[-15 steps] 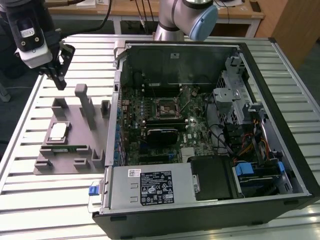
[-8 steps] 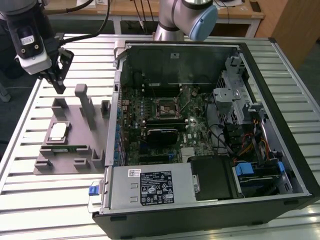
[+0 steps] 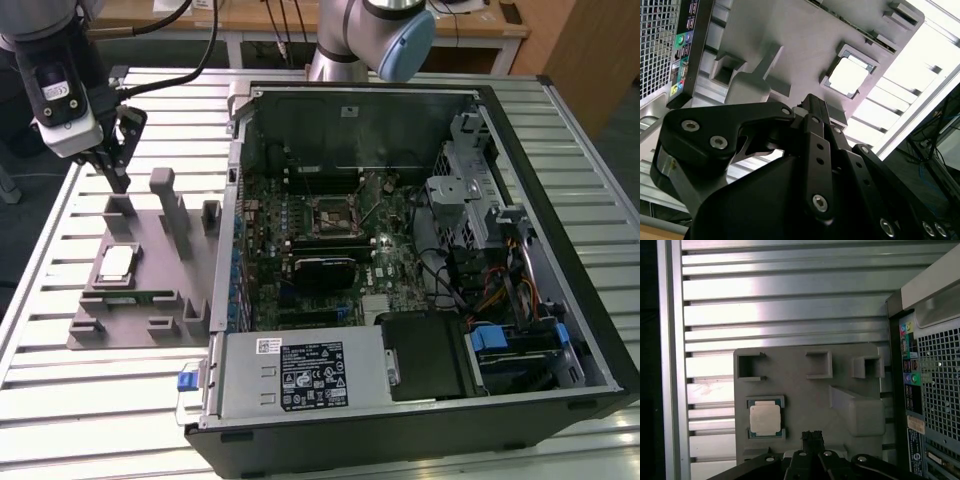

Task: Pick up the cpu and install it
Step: 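Pick up the cpu and move it towards the insertion slot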

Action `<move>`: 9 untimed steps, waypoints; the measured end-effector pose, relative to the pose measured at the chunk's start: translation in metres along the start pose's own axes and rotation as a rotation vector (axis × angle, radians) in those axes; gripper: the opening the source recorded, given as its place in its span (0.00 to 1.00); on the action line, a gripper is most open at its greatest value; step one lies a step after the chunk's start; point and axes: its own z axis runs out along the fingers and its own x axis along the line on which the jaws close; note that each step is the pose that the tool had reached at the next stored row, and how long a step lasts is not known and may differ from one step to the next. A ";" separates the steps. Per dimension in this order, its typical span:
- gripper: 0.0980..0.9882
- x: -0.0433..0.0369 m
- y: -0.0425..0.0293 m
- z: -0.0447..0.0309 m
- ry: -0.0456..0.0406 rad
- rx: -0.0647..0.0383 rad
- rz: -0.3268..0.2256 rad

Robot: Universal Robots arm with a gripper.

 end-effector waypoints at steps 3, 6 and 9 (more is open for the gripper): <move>0.01 0.0000 0.0000 0.0000 0.0000 0.000 0.000; 0.01 0.0000 0.0000 0.0000 0.0000 0.000 0.000; 0.01 0.0016 -0.0001 0.0003 0.0000 0.000 0.000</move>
